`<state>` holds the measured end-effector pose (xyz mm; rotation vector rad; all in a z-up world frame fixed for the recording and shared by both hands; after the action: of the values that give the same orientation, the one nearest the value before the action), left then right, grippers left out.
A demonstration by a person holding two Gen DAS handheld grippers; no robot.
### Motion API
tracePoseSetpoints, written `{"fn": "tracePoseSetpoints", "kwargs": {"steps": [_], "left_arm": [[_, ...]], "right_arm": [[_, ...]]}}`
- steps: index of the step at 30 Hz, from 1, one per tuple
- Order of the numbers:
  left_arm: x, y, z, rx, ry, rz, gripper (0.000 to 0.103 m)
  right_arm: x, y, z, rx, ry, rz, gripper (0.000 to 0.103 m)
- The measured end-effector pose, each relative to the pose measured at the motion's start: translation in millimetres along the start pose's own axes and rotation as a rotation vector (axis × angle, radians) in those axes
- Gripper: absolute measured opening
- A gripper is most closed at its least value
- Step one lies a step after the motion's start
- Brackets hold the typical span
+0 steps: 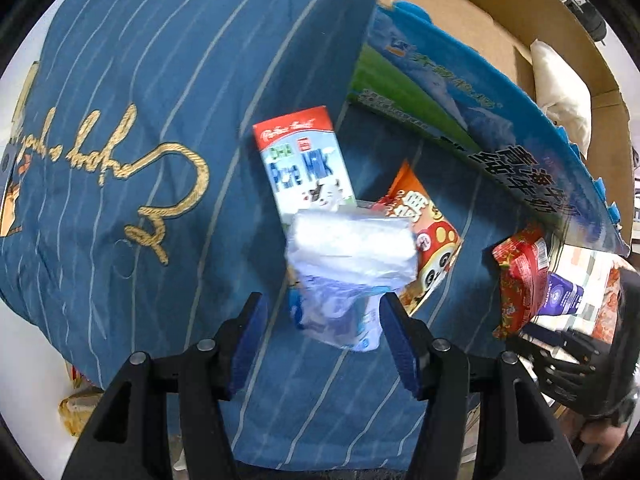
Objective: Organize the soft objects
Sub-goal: 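Grasp the red snack bag with the right tool while the left holds the pouch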
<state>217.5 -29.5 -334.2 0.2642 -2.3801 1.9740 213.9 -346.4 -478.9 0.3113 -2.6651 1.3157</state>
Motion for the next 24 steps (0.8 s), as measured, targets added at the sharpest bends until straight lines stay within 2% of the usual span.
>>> {"fn": "tracePoseSetpoints", "kwargs": {"steps": [1,2,4,6,8,10,11,12,15,16,18,20,24], "left_arm": [[2.5,-0.7,-2.9,0.0,-0.003,0.002,0.056],[4.7,-1.7,-5.6,0.005,-0.008,0.003,0.056],[9.4,-4.4,-15.4,0.01,-0.018,0.009,0.056],[11.1,-7.9,-19.7,0.011,-0.025,0.025,0.058],[12.3,-8.6,-19.3,0.015,-0.015,0.042,0.062],[3.2,-0.3,-14.3,0.037,0.018,0.033,0.062],[-0.1,5.5,-11.5,0.052,0.038,0.026,0.062],[-2.6,10.4,-8.2,0.067,0.034,0.019,0.062],[-6.0,35.5,7.9,0.051,0.094,-0.011,0.059],[-6.1,39.8,10.2,0.052,0.094,-0.013,0.051],[-5.4,44.3,12.3,0.092,0.079,-0.015,0.047],[-2.9,43.3,12.9,0.096,0.07,-0.011,0.042],[14.1,40.4,14.1,0.077,0.074,-0.009,0.04]], "right_arm": [[-0.3,-6.8,-0.4,-0.006,-0.004,0.024,0.063],[-0.8,-15.4,-2.8,0.05,-0.036,0.06,0.071],[-5.6,-28.2,-6.5,0.184,-0.098,0.124,0.072],[-16.8,-27.5,-3.9,0.219,-0.119,0.13,0.074],[-33.2,-19.3,-3.2,0.223,-0.121,0.102,0.074],[-40.5,-5.5,1.7,0.247,-0.123,0.079,0.073],[-42.8,-0.2,-0.2,0.257,-0.12,0.083,0.068],[-46.9,1.8,-1.8,0.271,-0.11,0.101,0.057],[-43.6,-1.6,2.3,0.258,-0.057,0.122,0.051],[-41.2,-2.9,3.3,0.249,-0.04,0.114,0.051],[-33.1,-2.3,4.9,0.254,-0.002,0.094,0.05],[-24.3,-0.3,11.5,0.204,0.06,0.059,0.05],[-2.9,-0.5,25.5,0.147,0.16,0.048,0.049]]}}
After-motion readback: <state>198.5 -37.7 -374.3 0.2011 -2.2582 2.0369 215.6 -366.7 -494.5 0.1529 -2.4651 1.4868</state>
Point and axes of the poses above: each gripper's, at about its wrist camera, not at the fingertips, and y roughly the way its jaws point, z to its right, x to its underside, the point moved 1 cm from there along y, roughly the way its jaws point, and after that the axes turned 15 degrees about -x, right-handed, at the moved point
